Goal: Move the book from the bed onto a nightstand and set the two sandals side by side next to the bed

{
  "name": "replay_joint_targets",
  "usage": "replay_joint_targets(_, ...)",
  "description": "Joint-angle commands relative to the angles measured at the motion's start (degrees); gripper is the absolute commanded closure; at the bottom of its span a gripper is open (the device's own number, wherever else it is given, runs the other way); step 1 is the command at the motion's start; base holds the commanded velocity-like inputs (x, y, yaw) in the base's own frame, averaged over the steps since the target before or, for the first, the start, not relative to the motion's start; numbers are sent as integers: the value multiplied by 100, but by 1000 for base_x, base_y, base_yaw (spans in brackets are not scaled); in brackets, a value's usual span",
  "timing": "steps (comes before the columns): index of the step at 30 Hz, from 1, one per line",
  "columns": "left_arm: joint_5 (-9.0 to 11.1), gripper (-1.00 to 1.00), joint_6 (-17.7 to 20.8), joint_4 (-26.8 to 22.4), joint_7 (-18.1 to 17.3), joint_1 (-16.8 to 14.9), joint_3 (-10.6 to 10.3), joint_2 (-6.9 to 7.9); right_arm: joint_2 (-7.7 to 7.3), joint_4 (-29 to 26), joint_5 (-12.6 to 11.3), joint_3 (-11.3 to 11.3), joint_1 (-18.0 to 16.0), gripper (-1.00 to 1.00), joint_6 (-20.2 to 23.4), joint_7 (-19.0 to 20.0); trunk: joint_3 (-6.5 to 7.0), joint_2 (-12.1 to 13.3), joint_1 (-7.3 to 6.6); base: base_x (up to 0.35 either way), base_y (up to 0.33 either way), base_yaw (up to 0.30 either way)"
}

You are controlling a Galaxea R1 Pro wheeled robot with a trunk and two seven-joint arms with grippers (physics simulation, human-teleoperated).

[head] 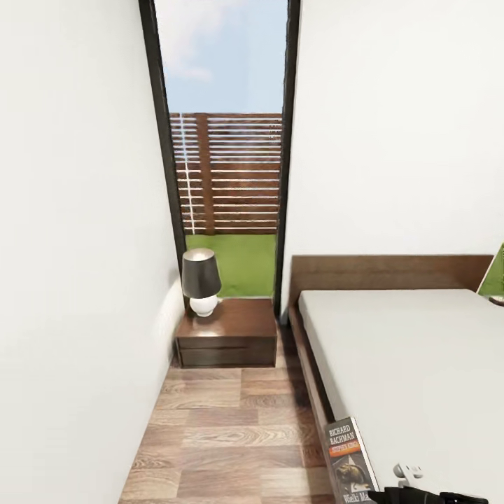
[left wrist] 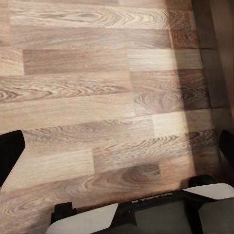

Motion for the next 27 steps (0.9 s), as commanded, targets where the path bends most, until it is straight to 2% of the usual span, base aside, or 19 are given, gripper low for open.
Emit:
replay_joint_targets(1,-60,-100,-24,5,-12,-3,49,2,1,-2,-63,-21,-4,100,61,16,-5,-6,6,303,0,-34)
replay_joint_targets(11,-60,-100,-24,5,-12,-3,49,2,1,-4,-63,-21,-3,100,59,16,-5,-6,6,220,8,-5)
replay_joint_targets(18,-60,-100,-24,5,-12,-3,49,2,1,-4,-63,-21,-2,100,60,16,-5,-6,6,167,191,0)
replay_joint_targets(27,-60,-100,-24,5,-12,-3,49,2,1,-4,-63,-21,-2,100,59,16,-5,-6,6,294,108,0)
